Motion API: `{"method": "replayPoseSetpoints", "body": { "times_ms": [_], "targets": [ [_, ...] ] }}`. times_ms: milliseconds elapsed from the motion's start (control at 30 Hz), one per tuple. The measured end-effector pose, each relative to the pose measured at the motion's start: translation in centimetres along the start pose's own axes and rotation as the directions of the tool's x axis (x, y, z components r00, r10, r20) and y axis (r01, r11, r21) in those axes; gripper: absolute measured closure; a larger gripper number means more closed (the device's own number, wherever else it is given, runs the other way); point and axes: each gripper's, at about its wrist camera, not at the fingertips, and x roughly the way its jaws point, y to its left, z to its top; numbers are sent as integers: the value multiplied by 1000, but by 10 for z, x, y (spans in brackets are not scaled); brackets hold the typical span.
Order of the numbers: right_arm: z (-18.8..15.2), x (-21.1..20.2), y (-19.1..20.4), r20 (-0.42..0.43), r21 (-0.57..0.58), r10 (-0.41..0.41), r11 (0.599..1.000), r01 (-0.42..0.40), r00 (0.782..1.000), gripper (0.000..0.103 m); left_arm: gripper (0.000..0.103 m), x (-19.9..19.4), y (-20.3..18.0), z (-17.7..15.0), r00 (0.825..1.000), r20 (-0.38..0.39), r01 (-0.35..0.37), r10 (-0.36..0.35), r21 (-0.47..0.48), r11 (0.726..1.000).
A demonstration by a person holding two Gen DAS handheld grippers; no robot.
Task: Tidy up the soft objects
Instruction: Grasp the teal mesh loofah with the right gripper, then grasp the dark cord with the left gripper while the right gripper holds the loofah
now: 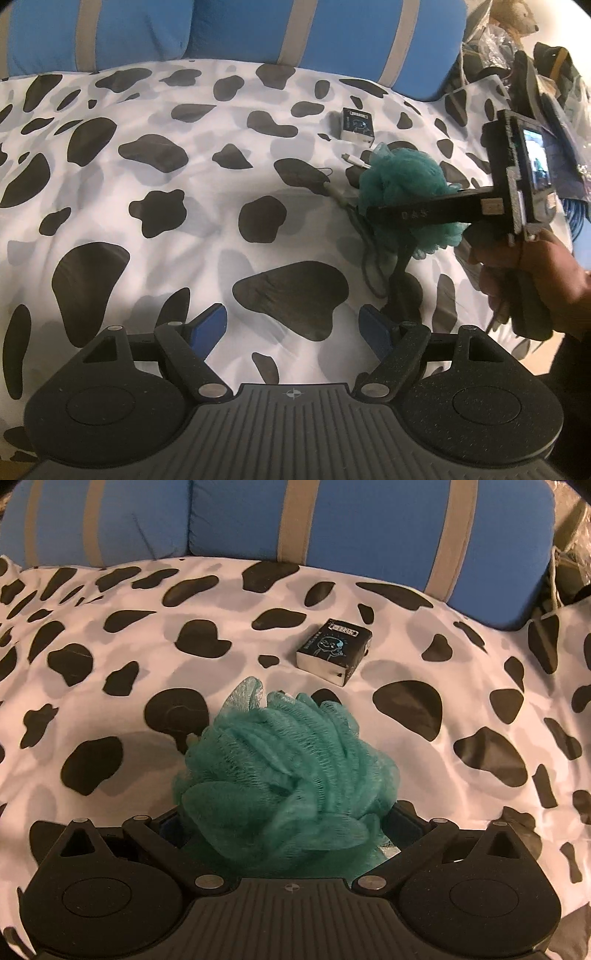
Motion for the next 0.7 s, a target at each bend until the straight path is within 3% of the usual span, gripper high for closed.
{"method": "replayPoseSetpoints", "body": {
  "times_ms": [267, 700],
  "targets": [
    [0, -11, -22, 24, 112, 66, 991, -68, 998, 25, 25, 0, -2, 2, 1000, 8, 10, -10, -8, 1000],
    [-4, -54, -56, 122, 123, 52, 990, -67, 991, 31, 25, 11, -27, 4, 997, 44, 63, -65, 32, 997]
  ]
}}
